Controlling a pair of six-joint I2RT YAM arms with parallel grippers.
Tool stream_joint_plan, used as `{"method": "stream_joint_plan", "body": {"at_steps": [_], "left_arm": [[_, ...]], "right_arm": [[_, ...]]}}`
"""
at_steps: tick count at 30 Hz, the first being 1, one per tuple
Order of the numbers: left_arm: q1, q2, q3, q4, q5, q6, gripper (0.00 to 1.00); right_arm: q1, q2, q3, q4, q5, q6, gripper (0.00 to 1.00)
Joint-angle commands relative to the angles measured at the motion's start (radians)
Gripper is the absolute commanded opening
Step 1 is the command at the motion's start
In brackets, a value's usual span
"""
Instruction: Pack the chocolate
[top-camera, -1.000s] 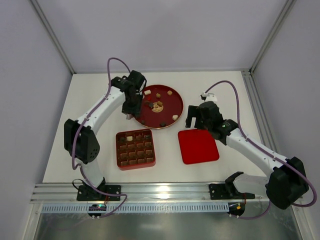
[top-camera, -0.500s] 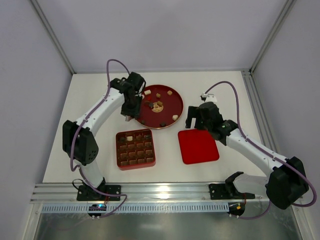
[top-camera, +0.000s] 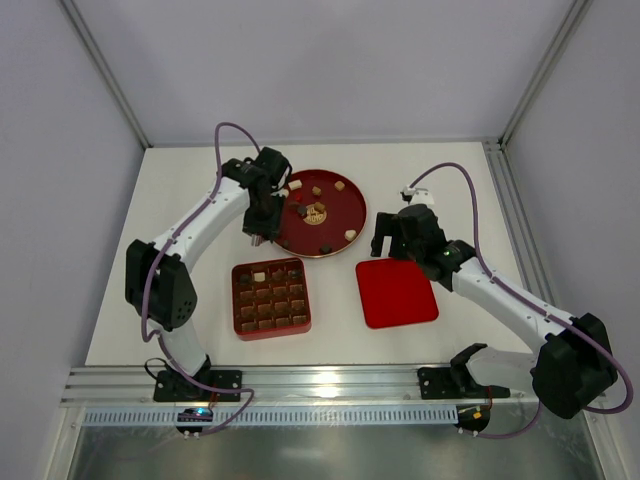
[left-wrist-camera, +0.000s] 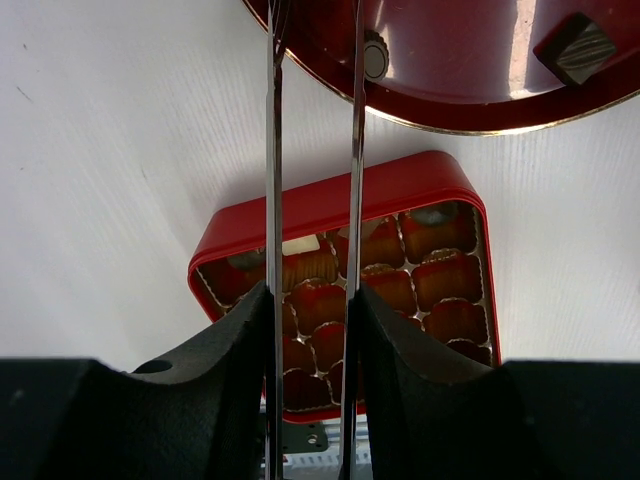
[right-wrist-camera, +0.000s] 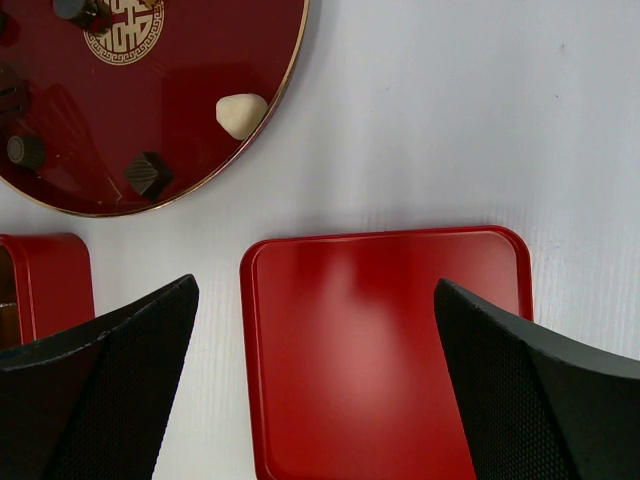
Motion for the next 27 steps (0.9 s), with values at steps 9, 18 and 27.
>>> {"method": "stream_joint_plan", "body": {"at_steps": [9, 18, 27], "left_arm": [[-0.001, -0.04, 0.008, 0.027, 0.029, 0.005, 0.35], [-0.001, -0.031, 0.04, 0.025, 0.02, 0.006, 0.29], [-0.001, -0.035, 0.102, 0.008, 0.001, 0.011, 0.27]], "right_arm": [[-0.003, -0.009, -0.005, 0.037, 0.004, 0.001, 1.0], [-0.005, -0.008, 0.0, 0.034, 0.011, 0.0, 1.0], [-0.005, 0.0, 0.009, 0.036, 0.01, -0.005, 1.0]]}}
